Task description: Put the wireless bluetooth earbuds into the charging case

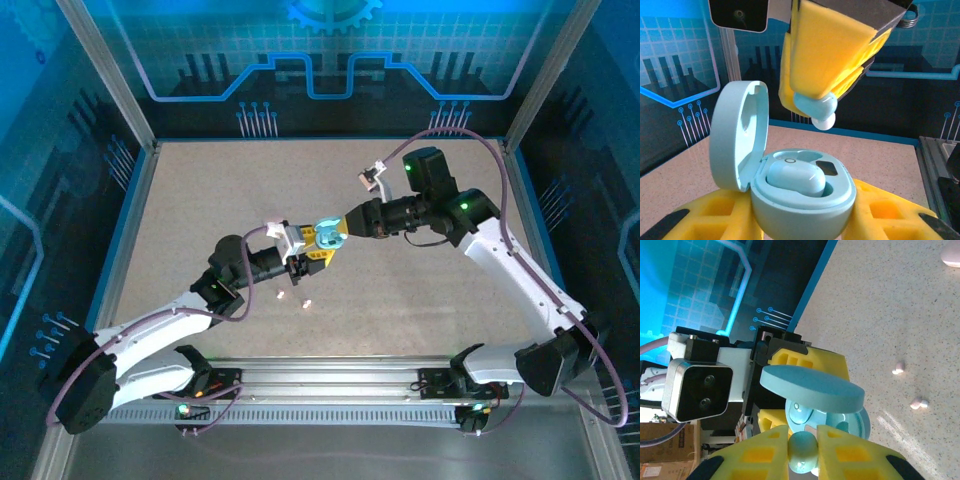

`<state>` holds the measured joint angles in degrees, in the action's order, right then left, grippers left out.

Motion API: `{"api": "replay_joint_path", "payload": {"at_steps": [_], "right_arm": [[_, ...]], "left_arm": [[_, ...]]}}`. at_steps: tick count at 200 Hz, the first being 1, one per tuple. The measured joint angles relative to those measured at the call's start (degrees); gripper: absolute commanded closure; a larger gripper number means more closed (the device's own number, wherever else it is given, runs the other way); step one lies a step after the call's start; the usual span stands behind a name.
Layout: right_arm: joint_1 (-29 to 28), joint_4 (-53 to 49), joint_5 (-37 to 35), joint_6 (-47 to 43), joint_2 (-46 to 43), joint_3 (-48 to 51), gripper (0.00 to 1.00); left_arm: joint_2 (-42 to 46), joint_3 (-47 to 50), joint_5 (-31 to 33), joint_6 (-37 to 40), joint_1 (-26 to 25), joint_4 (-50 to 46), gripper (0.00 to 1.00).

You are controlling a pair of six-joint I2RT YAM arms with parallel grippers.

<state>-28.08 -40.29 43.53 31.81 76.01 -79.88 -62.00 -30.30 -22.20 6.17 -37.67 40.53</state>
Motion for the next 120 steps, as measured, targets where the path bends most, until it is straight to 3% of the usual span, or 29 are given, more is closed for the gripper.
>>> {"api": "replay_joint_path", "payload": {"at_steps": [120], "right_arm": [[0.0, 2.4, 0.1, 1.6, 1.1, 1.9, 0.8]], "left_arm": [[0.0, -0.5, -0.7, -0.2, 0.0, 0.0, 0.72]]}}
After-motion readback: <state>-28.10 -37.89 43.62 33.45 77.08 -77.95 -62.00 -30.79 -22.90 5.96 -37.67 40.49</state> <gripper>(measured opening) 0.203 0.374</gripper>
